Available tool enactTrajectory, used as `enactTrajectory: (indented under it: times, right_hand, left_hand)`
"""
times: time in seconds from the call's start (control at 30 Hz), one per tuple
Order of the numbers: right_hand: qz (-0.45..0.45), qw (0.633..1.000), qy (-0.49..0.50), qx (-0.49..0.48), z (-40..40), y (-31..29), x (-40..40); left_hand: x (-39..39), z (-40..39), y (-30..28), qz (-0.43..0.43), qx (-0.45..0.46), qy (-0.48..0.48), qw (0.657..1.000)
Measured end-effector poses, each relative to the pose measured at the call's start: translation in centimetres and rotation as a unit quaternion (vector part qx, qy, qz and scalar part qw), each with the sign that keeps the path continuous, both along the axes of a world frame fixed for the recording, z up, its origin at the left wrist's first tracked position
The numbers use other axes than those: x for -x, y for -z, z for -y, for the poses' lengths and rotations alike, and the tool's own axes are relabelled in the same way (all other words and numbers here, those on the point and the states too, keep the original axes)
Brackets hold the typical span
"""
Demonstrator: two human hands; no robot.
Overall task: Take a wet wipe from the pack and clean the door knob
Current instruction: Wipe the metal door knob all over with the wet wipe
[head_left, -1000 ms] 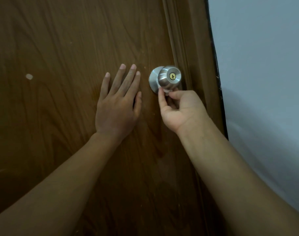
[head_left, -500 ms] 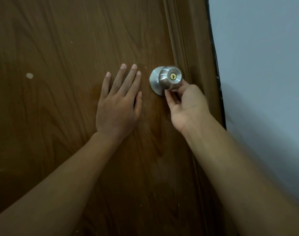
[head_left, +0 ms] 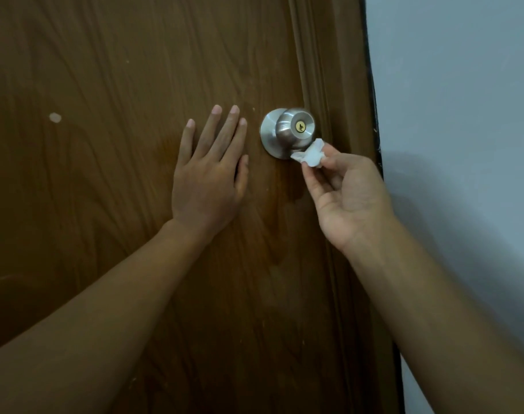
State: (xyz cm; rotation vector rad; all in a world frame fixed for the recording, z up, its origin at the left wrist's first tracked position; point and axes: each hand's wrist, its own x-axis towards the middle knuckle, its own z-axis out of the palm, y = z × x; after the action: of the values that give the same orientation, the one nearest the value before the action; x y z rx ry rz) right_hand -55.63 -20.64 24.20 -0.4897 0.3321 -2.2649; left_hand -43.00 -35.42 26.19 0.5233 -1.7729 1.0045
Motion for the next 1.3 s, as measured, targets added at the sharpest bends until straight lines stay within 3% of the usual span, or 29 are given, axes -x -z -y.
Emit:
enactTrajectory:
  times: [0.27, 0.37, 0.5, 0.67, 0.83, 1.0, 1.1, 1.3]
  right_hand:
    - [-0.052, 0.991, 0.029, -0.121, -0.3, -1.3, -0.8]
    - [-0.071, 0.978, 0.041, -0.193, -0.5, -2.4, -1.3]
    - [-0.128, 0.942, 0.049, -0.306, -0.9, -3.9, -2.2]
    - [-0.230, 0.872, 0.038, -0.429, -1.7, -5.9, -3.0]
    - [-0.351, 0.787, 0.059, -0.504, -2.7, -5.6, -3.8]
    - [-0.443, 0.702, 0.011, -0.558, -5.4, -4.3, -4.7]
    - [-0.471, 0.661, -0.013, -0.584, -6.5, -3.6, -5.2]
    - [-0.515, 0.631, -0.042, -0.579, -7.5, -3.0, -5.8]
  left_hand:
    - [0.1, -2.3, -0.8, 0.010, -0.024, 0.063, 0.998]
    - [-0.7, -3.3, -1.0, 0.042, -0.076, 0.076, 0.993]
    - [-2.0, -4.5, -0.9, 0.095, -0.160, 0.069, 0.980]
    - [-3.3, -6.1, -1.6, 0.138, -0.282, 0.062, 0.947]
    - [-4.8, -8.6, -1.3, 0.163, -0.421, 0.049, 0.891]
    - [-6.8, -12.1, 0.2, 0.208, -0.599, 0.042, 0.772]
    - [-7.4, -14.0, 0.3, 0.228, -0.661, 0.022, 0.714]
    - [-7.7, -15.7, -0.1, 0.223, -0.695, -0.001, 0.683]
